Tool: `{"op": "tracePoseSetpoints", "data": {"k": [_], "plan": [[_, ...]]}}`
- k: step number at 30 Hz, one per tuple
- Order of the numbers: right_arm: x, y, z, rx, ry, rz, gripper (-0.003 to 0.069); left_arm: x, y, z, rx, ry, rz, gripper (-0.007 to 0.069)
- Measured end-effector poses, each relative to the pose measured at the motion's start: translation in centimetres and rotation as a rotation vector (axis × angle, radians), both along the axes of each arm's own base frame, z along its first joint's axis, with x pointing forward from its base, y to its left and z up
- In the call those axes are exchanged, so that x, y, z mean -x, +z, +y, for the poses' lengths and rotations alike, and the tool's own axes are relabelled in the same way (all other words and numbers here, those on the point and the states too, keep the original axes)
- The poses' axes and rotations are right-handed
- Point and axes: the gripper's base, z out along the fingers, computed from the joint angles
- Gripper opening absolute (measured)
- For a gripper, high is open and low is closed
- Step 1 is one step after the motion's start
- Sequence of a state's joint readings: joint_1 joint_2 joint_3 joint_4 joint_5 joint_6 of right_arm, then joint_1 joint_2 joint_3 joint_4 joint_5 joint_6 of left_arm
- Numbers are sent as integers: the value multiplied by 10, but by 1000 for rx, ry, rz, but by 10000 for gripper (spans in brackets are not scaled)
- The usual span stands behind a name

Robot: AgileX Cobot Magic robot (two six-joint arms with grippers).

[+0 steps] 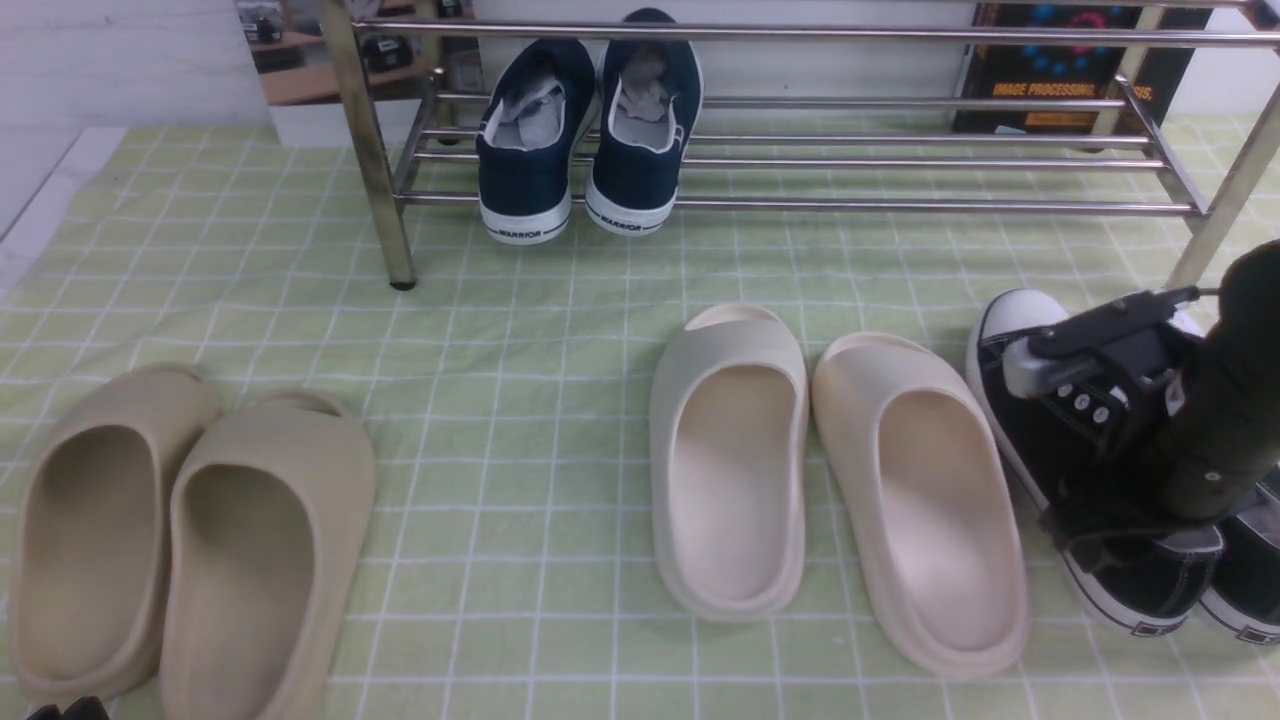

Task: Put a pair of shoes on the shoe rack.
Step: Use the right arm to grab the shoe closest to it, then use the right arm to put a shoe into the shoe rack

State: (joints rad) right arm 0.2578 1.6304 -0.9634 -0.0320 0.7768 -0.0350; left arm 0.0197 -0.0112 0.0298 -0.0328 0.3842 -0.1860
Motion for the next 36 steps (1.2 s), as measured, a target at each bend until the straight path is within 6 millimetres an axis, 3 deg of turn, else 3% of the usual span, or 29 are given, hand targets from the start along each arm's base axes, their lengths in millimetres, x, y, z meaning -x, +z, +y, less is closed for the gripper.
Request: {"op": "tracePoseSetpoints", "data": {"k": [2, 3, 7, 9, 14, 18, 24, 26, 28, 31, 36], "plan": [[-1, -2, 0, -1, -4, 10, 255, 0, 0, 0, 0, 0, 0, 158], [-1, -1, 1, -8, -8, 13, 158, 0, 0, 0, 0, 0, 0, 161], [1, 19, 4, -27, -16, 22, 18, 0, 0, 0, 0, 0, 0, 164], [2, 33, 8, -33, -9, 30, 17, 0, 0, 0, 0, 0, 0, 164], [-9, 94, 28, -67, 62, -56, 17, 0, 0, 0, 0, 0, 0, 164], [-28, 116, 34, -79, 74, -148, 17, 0, 0, 0, 0, 0, 0, 165], [-68, 108, 43, -26, 91, -170, 17, 0, 0, 0, 0, 0, 0, 170], [-95, 96, 49, 10, 98, -170, 17, 0, 0, 0, 0, 0, 0, 174], [-105, 89, 52, 23, 99, -164, 17, 0, 0, 0, 0, 0, 0, 176], [-137, 83, 60, 40, 99, -204, 17, 0, 0, 0, 0, 0, 0, 179], [-165, 79, 69, 31, 98, -257, 17, 0, 0, 0, 0, 0, 0, 183]]}}
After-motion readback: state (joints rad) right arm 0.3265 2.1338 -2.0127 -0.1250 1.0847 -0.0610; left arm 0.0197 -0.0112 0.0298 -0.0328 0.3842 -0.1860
